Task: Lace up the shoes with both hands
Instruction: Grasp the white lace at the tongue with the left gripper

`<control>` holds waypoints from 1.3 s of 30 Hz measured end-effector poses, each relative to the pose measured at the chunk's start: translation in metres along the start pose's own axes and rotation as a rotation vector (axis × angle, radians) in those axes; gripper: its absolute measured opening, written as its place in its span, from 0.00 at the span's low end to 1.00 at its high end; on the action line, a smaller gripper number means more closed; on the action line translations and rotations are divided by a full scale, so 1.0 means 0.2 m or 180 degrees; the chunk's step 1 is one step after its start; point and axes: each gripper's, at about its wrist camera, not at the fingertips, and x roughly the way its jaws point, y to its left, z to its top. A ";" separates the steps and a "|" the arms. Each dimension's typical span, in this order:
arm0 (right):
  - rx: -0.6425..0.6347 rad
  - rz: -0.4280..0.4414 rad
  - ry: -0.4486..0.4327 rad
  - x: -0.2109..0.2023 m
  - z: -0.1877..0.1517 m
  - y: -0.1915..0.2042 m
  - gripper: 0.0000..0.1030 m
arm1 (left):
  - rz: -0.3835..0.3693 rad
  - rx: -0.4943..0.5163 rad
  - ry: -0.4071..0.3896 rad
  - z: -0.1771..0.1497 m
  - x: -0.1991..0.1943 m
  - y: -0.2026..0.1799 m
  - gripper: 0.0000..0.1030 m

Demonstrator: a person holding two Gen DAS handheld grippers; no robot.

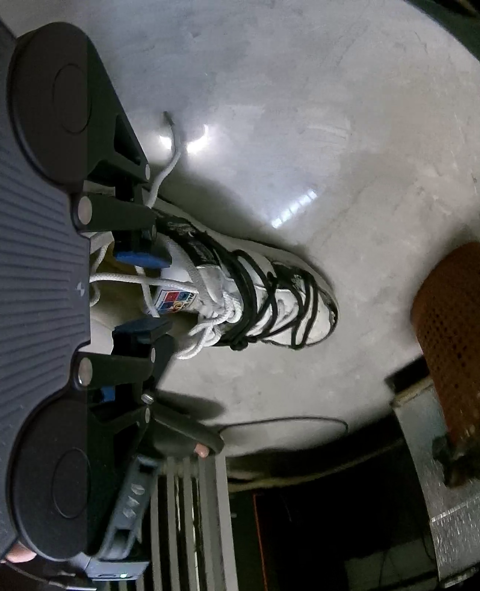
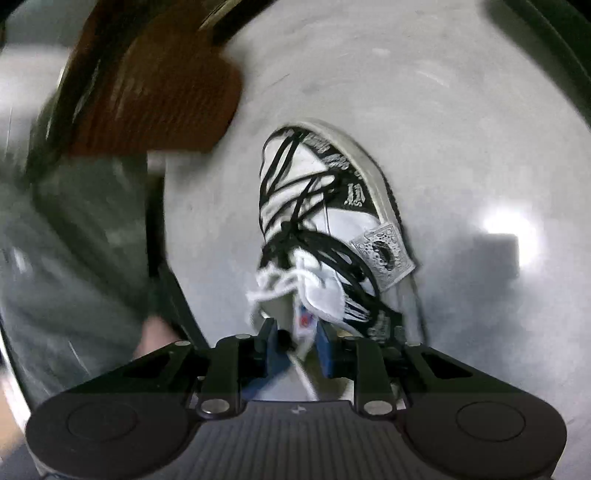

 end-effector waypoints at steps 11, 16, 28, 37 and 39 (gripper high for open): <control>0.0445 -0.0187 -0.0113 0.07 0.00 -0.04 0.05 | -0.0033 -0.0324 -0.0110 -0.03 0.00 0.10 0.04; 0.0272 -0.0234 -0.0063 0.03 0.00 -0.03 0.02 | -0.0084 -0.0176 -0.0227 -0.03 -0.05 0.07 0.04; 0.0021 -0.0256 -0.0051 -0.03 0.01 0.04 0.15 | 0.0123 -0.0003 -0.0564 0.03 -0.18 0.05 0.05; 0.0026 -0.0307 0.0028 0.07 -0.04 0.05 0.30 | 0.0318 -0.0009 -0.0496 0.00 -0.17 0.13 0.03; 0.0019 -0.0315 0.0021 0.09 -0.05 0.05 0.30 | 0.0266 -0.0046 -0.0489 -0.01 -0.18 0.15 0.03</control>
